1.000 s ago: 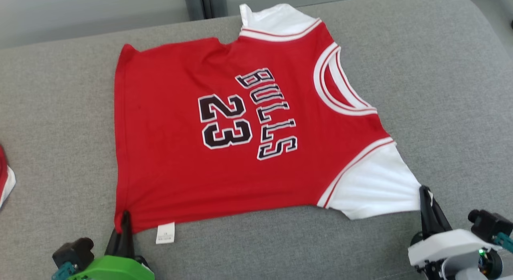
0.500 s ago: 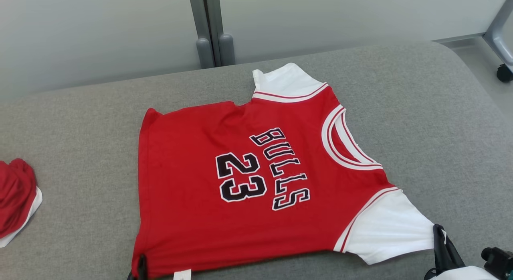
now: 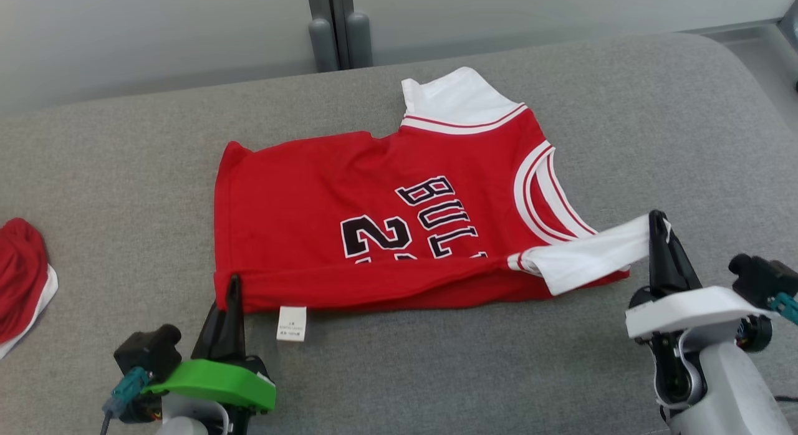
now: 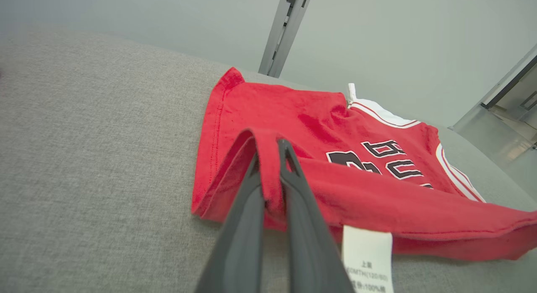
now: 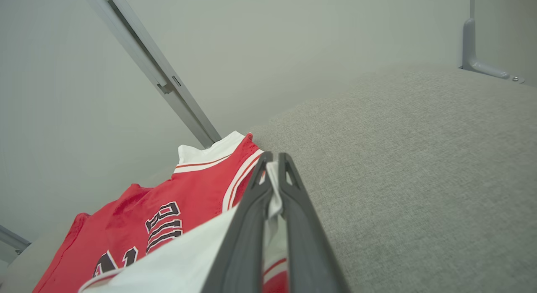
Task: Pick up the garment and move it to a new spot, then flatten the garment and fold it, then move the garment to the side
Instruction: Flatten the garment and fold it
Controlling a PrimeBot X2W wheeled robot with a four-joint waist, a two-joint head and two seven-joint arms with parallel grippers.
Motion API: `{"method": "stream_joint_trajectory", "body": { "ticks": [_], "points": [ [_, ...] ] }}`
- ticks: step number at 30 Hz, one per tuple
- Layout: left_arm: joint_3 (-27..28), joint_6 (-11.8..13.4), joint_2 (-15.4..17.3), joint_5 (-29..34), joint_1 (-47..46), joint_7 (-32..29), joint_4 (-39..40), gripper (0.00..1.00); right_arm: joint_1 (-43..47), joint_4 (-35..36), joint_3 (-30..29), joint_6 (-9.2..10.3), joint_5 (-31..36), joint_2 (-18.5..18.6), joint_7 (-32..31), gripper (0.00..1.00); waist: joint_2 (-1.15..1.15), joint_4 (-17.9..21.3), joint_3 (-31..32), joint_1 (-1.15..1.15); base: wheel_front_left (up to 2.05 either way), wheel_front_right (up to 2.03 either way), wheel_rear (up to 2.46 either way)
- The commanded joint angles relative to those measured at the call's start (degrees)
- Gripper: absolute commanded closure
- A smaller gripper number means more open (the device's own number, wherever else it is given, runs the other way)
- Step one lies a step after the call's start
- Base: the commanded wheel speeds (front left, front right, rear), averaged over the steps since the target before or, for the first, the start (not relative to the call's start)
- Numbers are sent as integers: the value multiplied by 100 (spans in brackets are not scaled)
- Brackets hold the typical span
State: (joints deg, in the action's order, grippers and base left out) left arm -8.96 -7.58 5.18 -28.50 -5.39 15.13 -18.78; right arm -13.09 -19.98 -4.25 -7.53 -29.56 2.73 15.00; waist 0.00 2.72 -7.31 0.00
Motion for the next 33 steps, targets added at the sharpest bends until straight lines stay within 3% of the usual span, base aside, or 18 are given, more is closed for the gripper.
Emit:
{"method": "stream_joint_trajectory", "body": {
  "ticks": [1, 14, 15, 16, 17, 28, 33],
  "points": [
    [-11, 17, 85, -22, -202, 1, -60, 100, -220, -96, 44, 8, 71, 33, 25, 100, 0, -33, -252, 0, 0, 0, 0],
    [-214, 17, 359, -143, -1262, 1, -702, 100, -1680, -974, -52, 8, 710, 32, 24, 100, 0, -147, -1020, 0, 0, 0, 0],
    [-191, 17, 365, -125, -1294, 1, -749, 66, -1727, -1001, -76, 8, 737, 32, 24, 63, 0, -153, -1043, 0, 0, 0, 0],
    [-131, 17, 354, -89, -1331, 2, -774, 7, -1768, -1027, -99, 8, 759, 32, 24, 0, 0, -159, -1064, 0, 0, 0, 0],
    [-78, 17, 332, -59, -1357, 1, -785, 0, -1793, -1025, -121, 8, 785, 32, 25, 0, 0, -160, -1077, 0, 0, 0, 0],
    [426, 16, 44, 266, -856, 1, -486, 0, -1089, -312, -177, 8, 1555, 29, 23, 0, 0, -141, -1034, 0, 0, 0, 0],
    [370, 16, -10, 353, -673, 1, -609, 0, -674, -184, -214, 8, 1750, 31, 19, 0, 0, -112, -1010, 0, 0, 0, 0]
  ]
}}
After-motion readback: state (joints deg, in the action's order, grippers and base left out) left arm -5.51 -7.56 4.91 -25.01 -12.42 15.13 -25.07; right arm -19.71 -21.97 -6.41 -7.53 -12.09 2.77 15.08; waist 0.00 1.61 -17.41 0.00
